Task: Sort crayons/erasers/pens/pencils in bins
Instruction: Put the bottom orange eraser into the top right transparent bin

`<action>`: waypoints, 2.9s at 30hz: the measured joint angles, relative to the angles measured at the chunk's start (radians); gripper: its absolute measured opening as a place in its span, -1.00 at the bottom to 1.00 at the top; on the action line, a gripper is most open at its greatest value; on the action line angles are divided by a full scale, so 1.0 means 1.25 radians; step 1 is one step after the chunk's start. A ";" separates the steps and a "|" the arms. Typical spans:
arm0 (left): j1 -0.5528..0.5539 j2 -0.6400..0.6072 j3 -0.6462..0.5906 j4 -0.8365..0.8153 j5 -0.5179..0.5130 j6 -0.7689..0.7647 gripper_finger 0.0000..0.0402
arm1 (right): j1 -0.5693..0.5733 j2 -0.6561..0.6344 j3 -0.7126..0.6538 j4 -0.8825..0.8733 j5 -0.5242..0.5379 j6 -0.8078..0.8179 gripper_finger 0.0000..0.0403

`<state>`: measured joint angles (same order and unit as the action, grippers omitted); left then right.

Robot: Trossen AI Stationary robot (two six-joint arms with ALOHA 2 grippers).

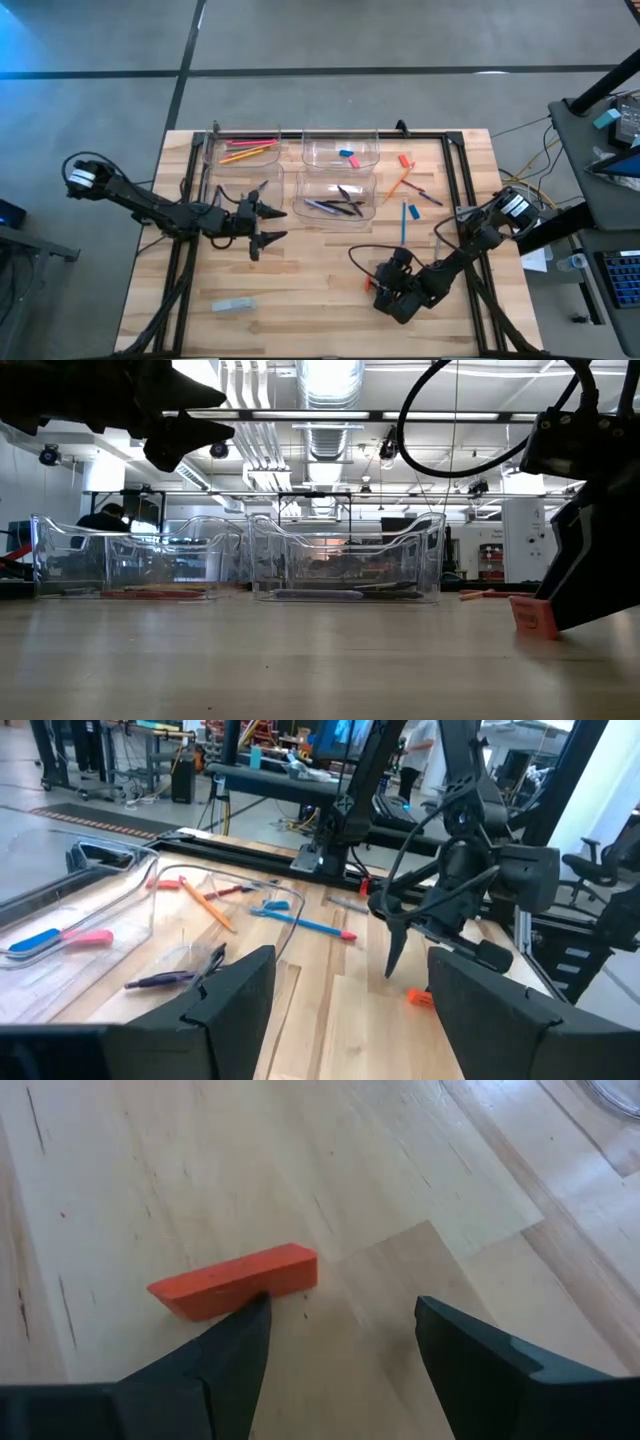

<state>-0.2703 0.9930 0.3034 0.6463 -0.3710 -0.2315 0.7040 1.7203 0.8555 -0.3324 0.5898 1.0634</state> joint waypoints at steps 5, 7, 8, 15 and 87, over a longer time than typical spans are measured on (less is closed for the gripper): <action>0.000 0.007 0.004 0.000 0.000 0.000 0.23 | -0.001 -0.009 0.001 -0.030 -0.026 0.012 0.19; 0.000 0.007 0.006 0.001 0.000 0.000 0.23 | -0.001 -0.020 0.001 -0.046 -0.034 0.015 0.19; 0.000 0.007 0.006 0.001 0.000 0.000 0.23 | -0.001 -0.028 -0.001 -0.052 -0.037 0.014 0.19; 0.000 0.006 0.006 0.000 0.000 0.000 0.23 | 0.011 -0.108 -0.003 -0.062 0.003 0.046 0.19; 0.001 0.006 0.009 0.005 0.000 0.005 0.23 | -0.035 0.083 0.247 -0.246 -0.036 0.038 -0.91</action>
<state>-0.2691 1.0000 0.3150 0.6525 -0.3714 -0.2252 0.6601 1.8240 1.1644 -0.6395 0.5446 1.1111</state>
